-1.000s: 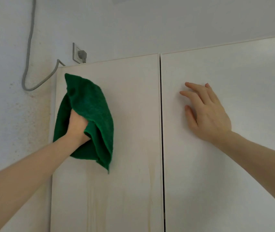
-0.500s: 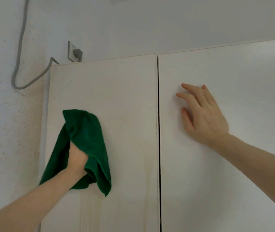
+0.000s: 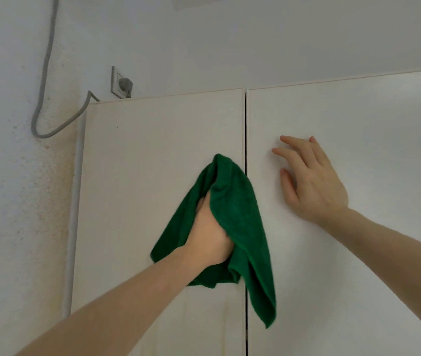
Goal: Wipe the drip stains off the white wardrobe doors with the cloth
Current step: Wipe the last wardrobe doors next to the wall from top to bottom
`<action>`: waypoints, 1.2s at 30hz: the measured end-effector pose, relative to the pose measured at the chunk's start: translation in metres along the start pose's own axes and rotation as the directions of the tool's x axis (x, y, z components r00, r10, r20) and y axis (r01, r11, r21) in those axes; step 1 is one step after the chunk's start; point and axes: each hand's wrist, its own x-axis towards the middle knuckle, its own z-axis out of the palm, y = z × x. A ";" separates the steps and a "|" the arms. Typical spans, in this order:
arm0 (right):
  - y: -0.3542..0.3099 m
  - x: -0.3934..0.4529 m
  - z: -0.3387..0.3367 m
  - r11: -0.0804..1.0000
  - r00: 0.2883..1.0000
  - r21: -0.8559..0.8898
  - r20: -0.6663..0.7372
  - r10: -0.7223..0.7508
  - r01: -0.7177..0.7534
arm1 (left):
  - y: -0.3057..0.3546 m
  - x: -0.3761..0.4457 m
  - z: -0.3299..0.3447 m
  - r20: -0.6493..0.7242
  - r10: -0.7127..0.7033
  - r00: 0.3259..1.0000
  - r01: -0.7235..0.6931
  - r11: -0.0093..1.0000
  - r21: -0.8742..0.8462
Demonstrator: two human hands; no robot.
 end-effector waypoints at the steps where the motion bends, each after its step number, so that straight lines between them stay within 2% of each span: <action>1: 0.000 0.000 0.001 1.000 1.000 0.003 0.002 0.002 -0.002 | 0.001 0.008 -0.001 0.052 -0.079 0.996 0.090 0.961 -0.261; 2: 0.000 0.000 0.000 1.000 1.000 0.004 0.002 0.004 -0.004 | 0.004 0.016 -0.005 0.095 -0.081 0.992 0.104 0.957 -0.269; 3: 0.000 -0.001 -0.001 1.000 1.000 0.004 0.003 0.006 -0.006 | 0.009 0.019 -0.009 0.048 -0.041 0.998 0.050 0.978 -0.204; 4: 0.000 -0.001 -0.001 1.000 1.000 0.003 0.003 0.009 -0.009 | 0.015 0.015 -0.012 0.062 -0.022 0.998 0.032 0.984 -0.172; 6: -0.001 0.000 -0.002 1.000 1.000 0.004 0.003 0.008 -0.008 | 0.028 0.004 -0.017 0.073 0.060 0.996 -0.043 0.977 -0.209; 10: 0.001 0.001 0.000 1.000 1.000 0.005 -0.011 0.001 0.000 | 0.059 0.008 -0.046 -0.073 0.255 0.964 -0.259 0.965 -0.048; 14: 0.003 0.001 0.001 1.000 1.000 0.001 -0.010 -0.001 0.001 | 0.084 0.008 -0.087 -0.116 0.358 0.927 -0.369 0.925 -0.093; 20: 0.004 0.001 0.002 1.000 1.000 0.003 -0.004 -0.001 0.001 | 0.067 0.008 -0.146 -0.217 0.225 0.950 -0.263 0.950 -0.170; 24: 0.004 0.000 0.003 1.000 1.000 -0.006 -0.014 -0.006 0.006 | 0.040 0.000 -0.154 -0.274 0.198 0.941 -0.247 0.956 -0.157; 29: 0.003 0.001 0.005 1.000 1.000 -0.017 -0.014 -0.012 0.011 | 0.018 -0.004 -0.130 -0.317 0.168 0.933 -0.219 0.967 -0.133; 33: 0.003 0.000 0.006 1.000 1.000 -0.025 -0.009 -0.016 0.016 | 0.004 -0.013 -0.089 -0.270 0.056 0.961 -0.115 0.971 -0.210; 35: 0.003 0.000 0.006 1.000 1.000 -0.025 -0.011 -0.016 0.016 | -0.004 -0.015 -0.071 -0.218 0.049 0.975 -0.085 0.983 -0.162; 36: 0.003 0.001 0.006 1.000 1.000 -0.026 -0.013 -0.017 0.016 | -0.007 -0.016 -0.062 -0.203 0.064 0.977 -0.077 0.995 -0.060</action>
